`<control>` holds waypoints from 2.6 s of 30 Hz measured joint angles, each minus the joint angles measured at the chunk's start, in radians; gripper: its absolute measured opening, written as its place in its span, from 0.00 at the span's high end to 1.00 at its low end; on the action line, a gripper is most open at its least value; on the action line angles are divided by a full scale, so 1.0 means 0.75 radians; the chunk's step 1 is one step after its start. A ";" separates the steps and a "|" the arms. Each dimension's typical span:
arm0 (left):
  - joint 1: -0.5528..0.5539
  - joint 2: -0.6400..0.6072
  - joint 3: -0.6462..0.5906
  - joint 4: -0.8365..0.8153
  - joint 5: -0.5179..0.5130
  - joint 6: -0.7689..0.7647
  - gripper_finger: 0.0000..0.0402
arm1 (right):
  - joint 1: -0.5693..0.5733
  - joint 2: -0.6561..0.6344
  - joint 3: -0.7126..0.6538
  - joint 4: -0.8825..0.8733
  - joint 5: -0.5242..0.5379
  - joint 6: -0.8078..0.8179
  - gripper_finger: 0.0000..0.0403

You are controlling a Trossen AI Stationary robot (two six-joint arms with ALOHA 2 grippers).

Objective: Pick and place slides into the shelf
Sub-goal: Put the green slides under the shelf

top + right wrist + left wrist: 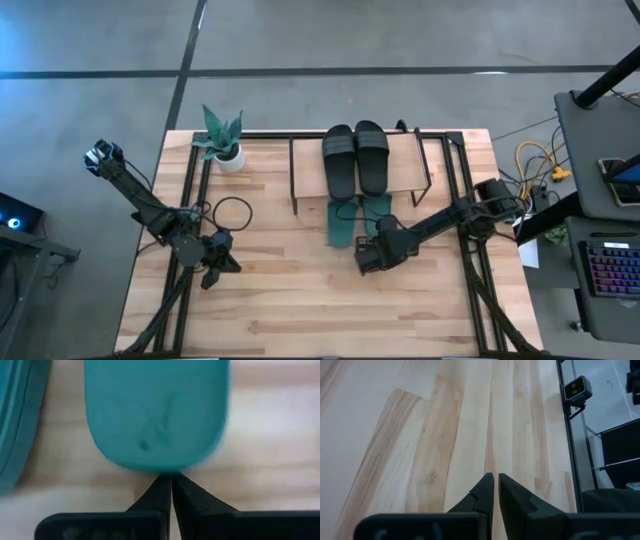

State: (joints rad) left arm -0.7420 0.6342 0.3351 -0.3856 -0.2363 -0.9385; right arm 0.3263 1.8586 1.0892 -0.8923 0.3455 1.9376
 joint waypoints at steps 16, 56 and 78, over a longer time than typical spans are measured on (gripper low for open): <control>0.000 0.000 0.000 0.014 0.001 -0.002 0.97 | -0.128 0.003 0.002 -0.045 0.238 -0.118 0.98; 0.024 0.232 -0.002 0.234 -0.008 0.079 0.97 | 0.413 0.002 0.262 0.236 0.725 0.295 0.98; 0.465 0.835 0.016 1.106 0.273 0.296 0.97 | 0.701 -0.010 0.375 0.137 0.777 0.473 0.98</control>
State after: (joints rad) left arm -0.3935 1.2608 0.3470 0.4442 -0.0314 -0.7162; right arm 0.8524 1.8508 1.3701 -0.7898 0.9279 2.2921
